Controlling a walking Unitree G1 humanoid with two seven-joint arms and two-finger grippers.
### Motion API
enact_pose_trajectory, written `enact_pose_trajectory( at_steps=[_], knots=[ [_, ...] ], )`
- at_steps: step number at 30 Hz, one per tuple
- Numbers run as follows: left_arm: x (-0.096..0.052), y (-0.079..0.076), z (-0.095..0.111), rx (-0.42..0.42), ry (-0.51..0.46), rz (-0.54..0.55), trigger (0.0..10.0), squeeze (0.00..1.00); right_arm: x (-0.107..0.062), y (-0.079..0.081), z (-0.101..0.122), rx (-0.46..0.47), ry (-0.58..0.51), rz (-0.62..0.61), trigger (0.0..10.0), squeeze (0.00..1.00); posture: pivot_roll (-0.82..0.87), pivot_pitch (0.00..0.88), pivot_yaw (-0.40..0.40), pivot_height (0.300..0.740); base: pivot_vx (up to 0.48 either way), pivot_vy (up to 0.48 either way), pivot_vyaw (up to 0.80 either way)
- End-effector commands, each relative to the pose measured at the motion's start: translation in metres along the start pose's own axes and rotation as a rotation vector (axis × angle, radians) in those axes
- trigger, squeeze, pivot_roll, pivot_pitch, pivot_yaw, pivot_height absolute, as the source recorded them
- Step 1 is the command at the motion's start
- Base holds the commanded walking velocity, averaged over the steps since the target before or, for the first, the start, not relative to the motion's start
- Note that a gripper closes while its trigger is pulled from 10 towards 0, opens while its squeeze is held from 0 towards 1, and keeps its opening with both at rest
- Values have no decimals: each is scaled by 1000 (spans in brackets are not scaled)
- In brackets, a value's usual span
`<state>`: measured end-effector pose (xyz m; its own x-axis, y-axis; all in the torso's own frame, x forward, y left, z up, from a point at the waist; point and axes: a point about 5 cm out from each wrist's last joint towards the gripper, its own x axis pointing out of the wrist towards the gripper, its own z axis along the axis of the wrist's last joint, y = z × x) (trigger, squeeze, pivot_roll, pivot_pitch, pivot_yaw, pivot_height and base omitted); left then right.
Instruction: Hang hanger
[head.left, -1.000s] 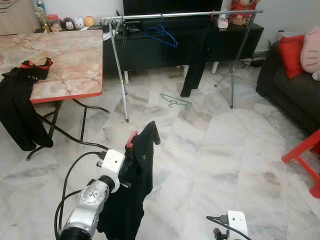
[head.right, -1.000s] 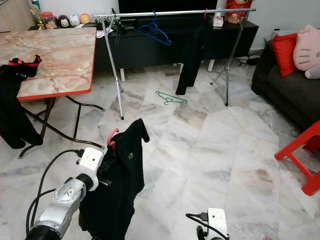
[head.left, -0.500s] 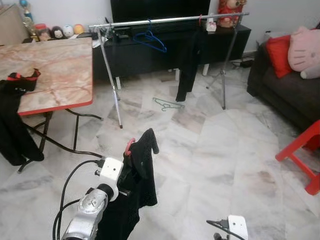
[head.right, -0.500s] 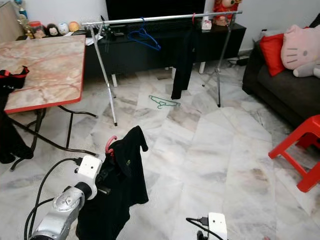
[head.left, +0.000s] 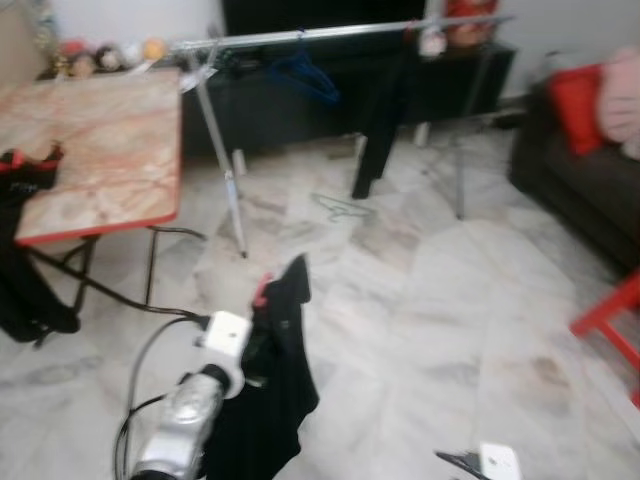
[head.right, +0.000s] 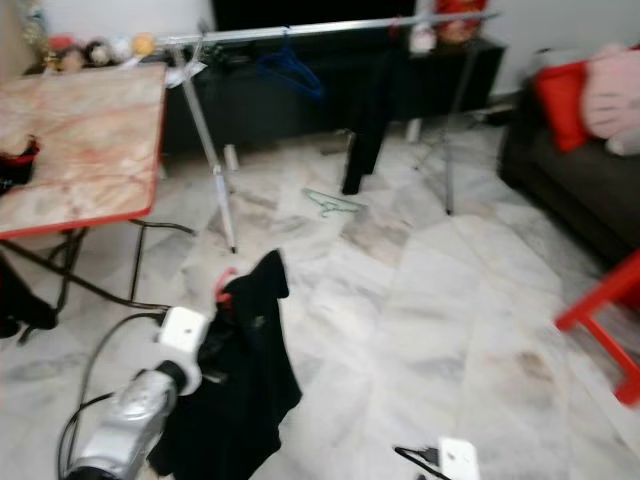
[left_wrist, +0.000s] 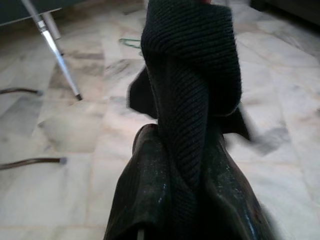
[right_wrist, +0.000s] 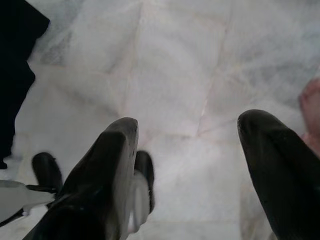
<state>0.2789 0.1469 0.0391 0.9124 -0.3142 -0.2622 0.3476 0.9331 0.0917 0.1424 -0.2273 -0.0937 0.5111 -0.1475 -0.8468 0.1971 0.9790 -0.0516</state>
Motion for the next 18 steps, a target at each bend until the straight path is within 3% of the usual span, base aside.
enact_pose_trajectory(
  at_steps=[1, 13, 18],
  knots=[
    [-1, 6, 2, 6, -5, 18, 10000, 0, 1, 7, 2, -3, -3, 17, 10000, 0, -81, 0, 0, 740, 356, 0, 0],
    [7, 5, 6, 16, -1, -17, 10000, 0, -1, 11, -10, 34, 22, 5, 10000, 0, -113, 0, 33, 740, 358, 0, 0],
    [7, 10, 7, 16, -2, -2, 10000, 0, 1, 14, -2, 34, -1, 13, 10000, 0, -108, 0, 34, 740, 362, 0, 0]
  ],
)
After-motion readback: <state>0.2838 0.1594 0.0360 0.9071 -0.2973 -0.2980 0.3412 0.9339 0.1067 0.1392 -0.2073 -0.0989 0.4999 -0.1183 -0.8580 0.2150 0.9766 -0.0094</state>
